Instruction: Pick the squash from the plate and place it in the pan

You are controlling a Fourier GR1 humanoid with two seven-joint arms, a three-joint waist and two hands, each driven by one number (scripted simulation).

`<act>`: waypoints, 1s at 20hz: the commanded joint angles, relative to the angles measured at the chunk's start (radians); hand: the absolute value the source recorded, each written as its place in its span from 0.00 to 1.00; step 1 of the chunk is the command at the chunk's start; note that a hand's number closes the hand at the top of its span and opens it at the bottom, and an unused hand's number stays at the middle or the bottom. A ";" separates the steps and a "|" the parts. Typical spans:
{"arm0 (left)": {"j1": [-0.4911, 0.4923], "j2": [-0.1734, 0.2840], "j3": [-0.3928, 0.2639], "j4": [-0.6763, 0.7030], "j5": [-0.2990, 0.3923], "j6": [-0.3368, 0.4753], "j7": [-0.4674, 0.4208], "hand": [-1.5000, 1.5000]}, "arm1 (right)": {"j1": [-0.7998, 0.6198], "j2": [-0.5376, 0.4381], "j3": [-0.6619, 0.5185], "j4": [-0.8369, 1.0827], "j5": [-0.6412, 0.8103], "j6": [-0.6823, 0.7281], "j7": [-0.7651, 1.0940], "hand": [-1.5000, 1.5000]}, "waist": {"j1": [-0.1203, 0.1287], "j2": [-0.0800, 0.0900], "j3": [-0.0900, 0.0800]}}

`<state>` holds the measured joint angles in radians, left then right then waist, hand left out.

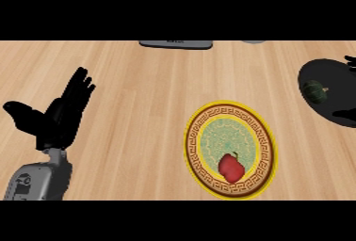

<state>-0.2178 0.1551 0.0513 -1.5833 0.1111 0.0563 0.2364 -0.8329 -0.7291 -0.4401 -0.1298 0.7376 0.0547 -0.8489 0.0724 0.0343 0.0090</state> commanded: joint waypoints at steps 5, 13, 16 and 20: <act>0.029 -0.031 -0.019 -0.006 -0.022 0.027 -0.012 0.50 | 0.007 -0.137 -0.163 0.089 -0.168 0.327 -0.032 0.00 | -0.018 -0.002 0.002; 0.013 0.017 0.030 0.003 0.007 0.002 0.002 0.50 | 0.064 -0.237 -0.209 0.102 -0.224 0.592 -0.075 0.00 | -0.032 -0.001 0.007; 0.009 0.006 0.025 -0.015 0.015 0.006 0.011 0.50 | 0.087 -0.250 -0.204 0.081 -0.224 0.627 -0.084 0.00 | -0.032 -0.004 0.008; 0.025 0.013 0.034 -0.001 0.028 -0.011 0.009 0.50 | 0.142 -0.282 -0.199 0.058 -0.226 0.663 -0.097 0.00 | -0.047 -0.007 0.007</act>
<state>-0.2059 0.1666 0.0797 -1.5900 0.1243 0.0595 0.2462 -0.7471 -0.9825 -0.6386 -0.0663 0.5170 0.5071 -0.7980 0.0328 0.0289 0.0156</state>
